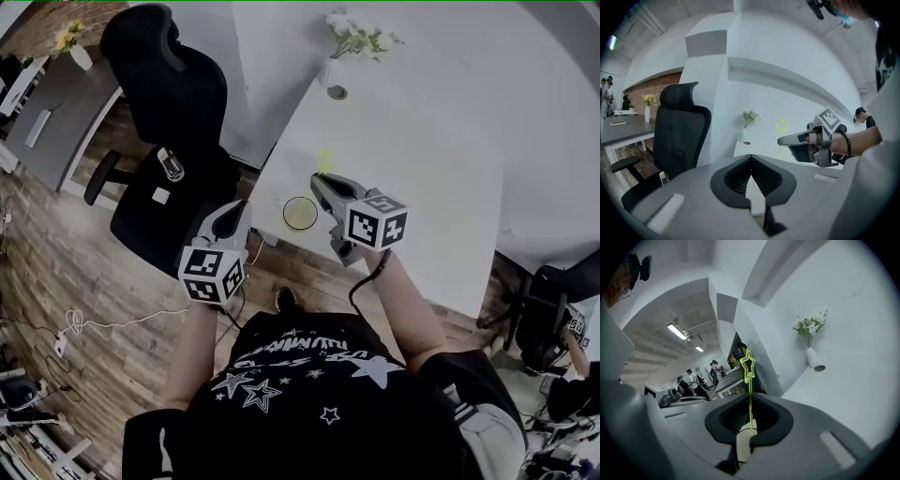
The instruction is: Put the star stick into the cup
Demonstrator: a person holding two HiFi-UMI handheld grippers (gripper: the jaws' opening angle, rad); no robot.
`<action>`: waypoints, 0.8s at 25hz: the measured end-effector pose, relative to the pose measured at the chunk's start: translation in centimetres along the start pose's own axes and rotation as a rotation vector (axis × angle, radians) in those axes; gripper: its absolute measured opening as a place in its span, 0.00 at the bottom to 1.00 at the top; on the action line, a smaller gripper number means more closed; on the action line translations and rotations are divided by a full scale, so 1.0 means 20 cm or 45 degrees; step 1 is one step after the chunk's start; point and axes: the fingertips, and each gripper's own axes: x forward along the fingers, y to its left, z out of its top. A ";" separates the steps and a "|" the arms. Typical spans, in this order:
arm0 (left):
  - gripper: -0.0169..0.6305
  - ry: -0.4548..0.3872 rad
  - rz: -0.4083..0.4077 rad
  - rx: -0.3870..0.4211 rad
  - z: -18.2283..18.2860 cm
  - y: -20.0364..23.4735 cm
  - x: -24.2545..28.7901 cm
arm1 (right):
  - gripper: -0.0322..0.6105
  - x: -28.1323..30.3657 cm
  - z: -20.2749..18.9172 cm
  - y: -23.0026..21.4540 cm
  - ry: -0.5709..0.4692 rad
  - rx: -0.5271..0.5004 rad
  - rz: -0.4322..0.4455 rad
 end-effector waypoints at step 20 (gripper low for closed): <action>0.03 0.024 -0.009 -0.072 -0.08 0.01 0.04 | 0.15 0.06 -0.11 -0.12 0.060 -0.019 -0.080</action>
